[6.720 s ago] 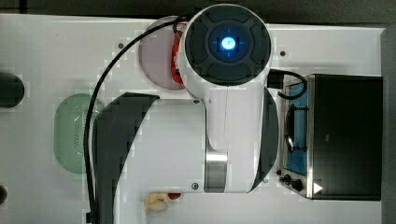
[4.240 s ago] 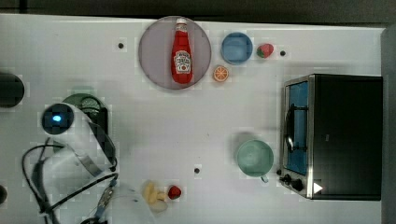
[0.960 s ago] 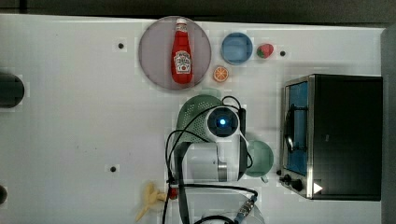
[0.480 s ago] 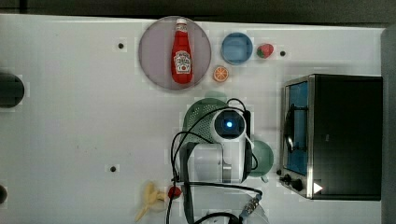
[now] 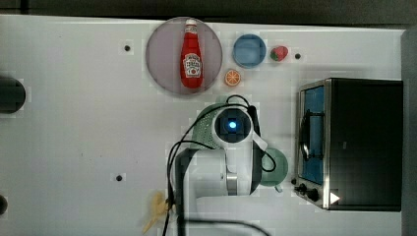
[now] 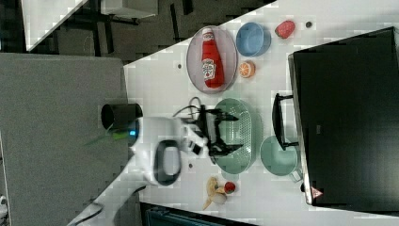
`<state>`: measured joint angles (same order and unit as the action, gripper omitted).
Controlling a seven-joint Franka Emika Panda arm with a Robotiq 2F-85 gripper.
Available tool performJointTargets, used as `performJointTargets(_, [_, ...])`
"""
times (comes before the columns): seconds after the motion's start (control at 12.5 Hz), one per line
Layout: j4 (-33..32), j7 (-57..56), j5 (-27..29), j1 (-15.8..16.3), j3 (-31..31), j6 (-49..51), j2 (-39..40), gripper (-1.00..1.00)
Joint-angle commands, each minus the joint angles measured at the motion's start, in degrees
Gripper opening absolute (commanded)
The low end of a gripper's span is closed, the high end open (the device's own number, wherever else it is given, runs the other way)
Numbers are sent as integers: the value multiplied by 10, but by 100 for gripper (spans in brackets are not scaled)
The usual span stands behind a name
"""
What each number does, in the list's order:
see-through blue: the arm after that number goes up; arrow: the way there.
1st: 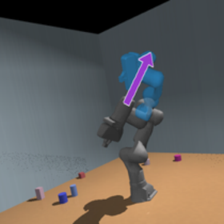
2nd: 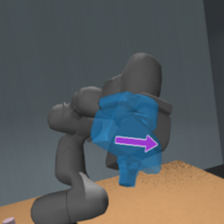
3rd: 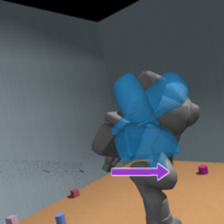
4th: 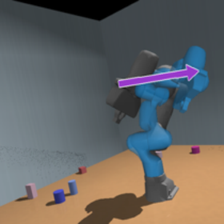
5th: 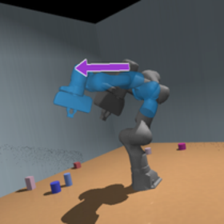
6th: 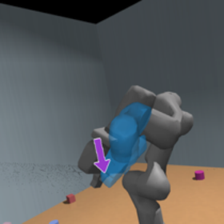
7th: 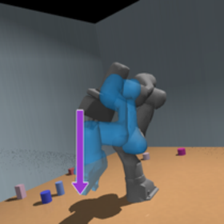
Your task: Drag strainer left to right.
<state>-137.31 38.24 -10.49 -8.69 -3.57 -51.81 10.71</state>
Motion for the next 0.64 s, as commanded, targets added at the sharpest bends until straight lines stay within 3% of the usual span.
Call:
performJointTargets(0.08, [45,-125,18,5,-25,101,-140,100])
performJointTargets(0.32, [96,-219,100,5,-23,272,-243,100])
performJointTargets(0.48, [138,-319,104,5,-24,332,-294,100])
performJointTargets(0.64, [172,-335,106,5,-19,418,-325,100])
